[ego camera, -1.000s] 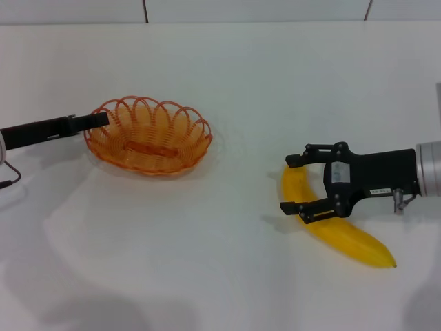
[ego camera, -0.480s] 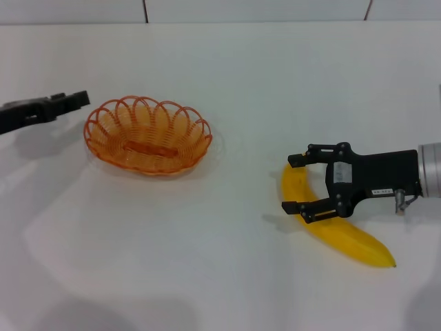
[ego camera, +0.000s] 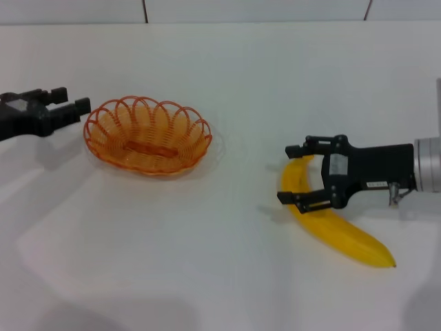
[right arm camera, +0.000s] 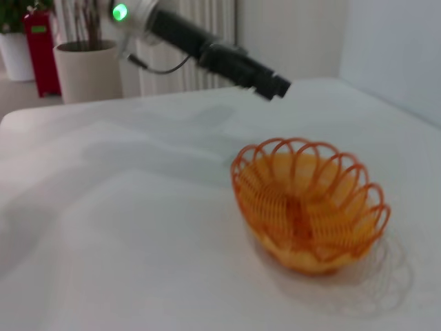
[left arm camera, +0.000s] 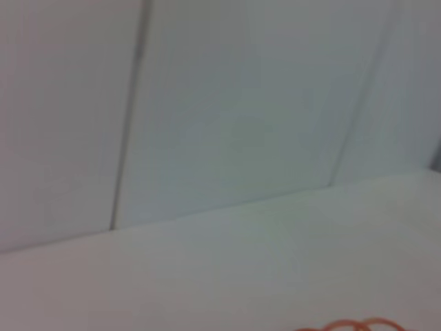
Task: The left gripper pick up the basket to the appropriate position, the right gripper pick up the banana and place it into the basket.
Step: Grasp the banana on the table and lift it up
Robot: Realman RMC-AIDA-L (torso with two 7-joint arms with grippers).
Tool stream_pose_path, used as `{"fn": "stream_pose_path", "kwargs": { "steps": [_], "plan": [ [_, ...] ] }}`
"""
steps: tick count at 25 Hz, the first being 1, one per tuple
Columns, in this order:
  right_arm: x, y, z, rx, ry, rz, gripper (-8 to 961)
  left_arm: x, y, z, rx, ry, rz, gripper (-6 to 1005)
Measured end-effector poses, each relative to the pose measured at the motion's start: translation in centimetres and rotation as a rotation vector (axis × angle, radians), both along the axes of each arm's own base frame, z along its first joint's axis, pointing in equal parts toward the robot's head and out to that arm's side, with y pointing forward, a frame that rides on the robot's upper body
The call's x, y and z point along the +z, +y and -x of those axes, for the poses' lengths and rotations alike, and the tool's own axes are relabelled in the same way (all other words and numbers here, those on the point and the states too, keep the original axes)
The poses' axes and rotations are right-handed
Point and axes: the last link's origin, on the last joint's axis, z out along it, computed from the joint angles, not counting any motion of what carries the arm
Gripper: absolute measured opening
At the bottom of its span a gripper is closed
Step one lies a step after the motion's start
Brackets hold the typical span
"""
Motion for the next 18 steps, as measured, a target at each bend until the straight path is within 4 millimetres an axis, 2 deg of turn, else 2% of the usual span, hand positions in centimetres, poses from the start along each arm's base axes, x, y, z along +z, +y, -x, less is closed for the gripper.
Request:
{"fn": "stream_pose_path", "kwargs": {
  "steps": [5, 13, 18],
  "plan": [
    [0.3, 0.3, 0.6, 0.012, 0.051, -0.034, 888, 0.0, -1.0, 0.4, -0.105, 0.042, -0.042, 593],
    [1.2, 0.4, 0.9, 0.003, 0.091, -0.074, 887, -1.9, -4.6, 0.6, -0.312, 0.061, 0.030, 592],
    [2.2, 0.5, 1.2, -0.013, 0.087, -0.071, 887, -2.4, -5.6, 0.8, -0.358, 0.065, 0.048, 594]
  ]
}}
